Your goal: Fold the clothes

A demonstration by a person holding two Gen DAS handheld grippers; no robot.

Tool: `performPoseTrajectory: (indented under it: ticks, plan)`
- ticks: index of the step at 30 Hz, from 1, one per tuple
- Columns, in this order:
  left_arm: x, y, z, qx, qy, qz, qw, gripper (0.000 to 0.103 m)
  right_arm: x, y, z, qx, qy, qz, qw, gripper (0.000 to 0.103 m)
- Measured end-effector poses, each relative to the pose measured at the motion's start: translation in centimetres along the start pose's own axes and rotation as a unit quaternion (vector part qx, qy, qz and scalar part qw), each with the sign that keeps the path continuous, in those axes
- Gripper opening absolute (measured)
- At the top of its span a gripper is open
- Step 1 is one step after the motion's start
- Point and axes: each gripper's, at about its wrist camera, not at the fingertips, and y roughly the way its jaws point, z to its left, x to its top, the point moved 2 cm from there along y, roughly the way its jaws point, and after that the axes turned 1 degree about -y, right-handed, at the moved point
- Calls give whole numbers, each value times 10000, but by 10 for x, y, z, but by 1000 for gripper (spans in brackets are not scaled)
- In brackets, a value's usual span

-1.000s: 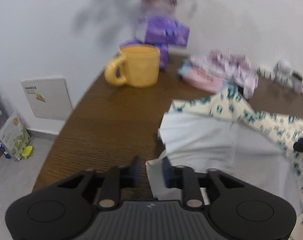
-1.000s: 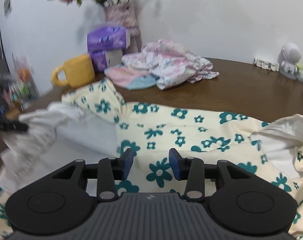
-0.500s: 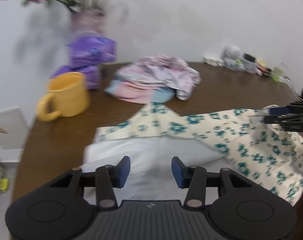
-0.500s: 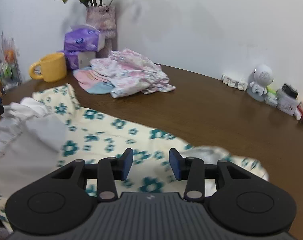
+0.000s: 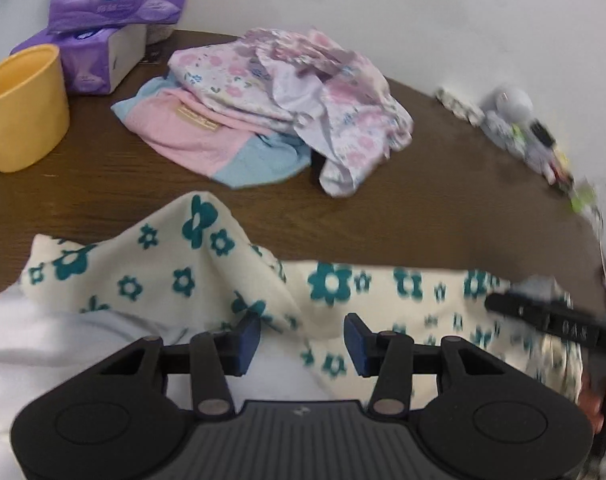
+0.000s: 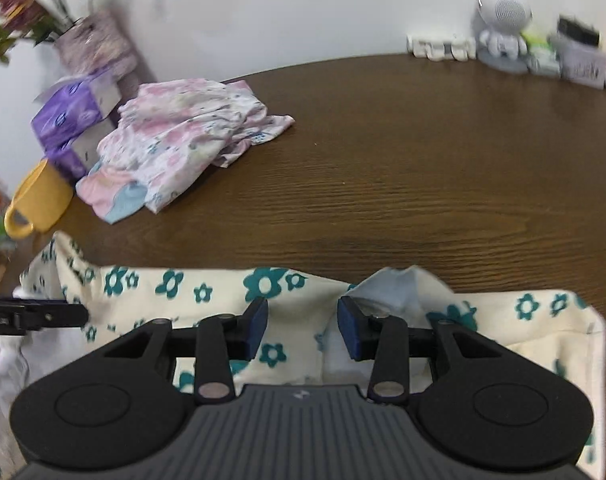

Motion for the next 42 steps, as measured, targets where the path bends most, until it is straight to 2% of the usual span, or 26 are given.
performPoseTrajectory:
  ticks: [1,2,3,5,8,10,11,12,14,17,19,20,22,24,29,35,40,42]
  plan:
    - [1,1,-1,0,-11,-102,9999,36,1,2,-1,63,37,-15,10000,21]
    - [1,2,-1,0,-22,-205,9998,11,2,3,-3,126,73,-29,9999,7]
    - [2,3,-2,0,-32,-307,9995,7,3,5,-5,207,137,-41,9997,5]
    - [3,5,-3,1,-54,-511,9987,6,6,3,-10,364,272,-170,9988,3]
    - [0,-14,-8,-152,212,-1462,9889,6,15,-14,-18,650,436,-806,9937,3]
    - [1,-16,-7,-162,258,-1774,9837,7,16,-18,-20,652,391,-1070,9913,3]
    - [2,-13,-7,-129,276,-1803,9831,7,17,-19,-21,635,357,-1184,9903,3]
    - [3,-7,-6,-82,294,-1778,9836,7,16,-15,-21,577,337,-1191,9906,3]
    - [4,10,-7,64,336,-1464,9886,9,16,-3,-20,425,304,-1100,9926,3]
    - [1,26,0,127,200,-1037,9943,19,14,11,-17,297,246,-851,9956,6]
    - [-1,22,5,35,108,-1018,9947,35,12,15,-18,254,277,-708,9968,11]
    - [-1,18,8,18,43,-1004,9949,46,11,12,-20,276,298,-692,9968,19]
    - [-3,9,11,-36,77,-960,9953,47,8,3,-23,354,343,-702,9963,24]
    - [-6,3,13,-60,162,-881,9960,47,4,-11,-25,351,196,-738,9965,24]
    - [-19,-3,16,157,392,-557,9976,47,-12,-30,-28,8,-341,-520,9981,26]
    - [-43,-33,14,-98,722,-394,9966,47,-45,-55,-22,168,-705,-415,9965,26]
    - [-74,-79,1,-194,1248,-596,9902,60,-83,-94,-8,490,-859,-487,9939,31]
    - [-93,-95,-4,-272,1402,-595,9880,65,-101,-106,-2,493,-987,-503,9926,33]
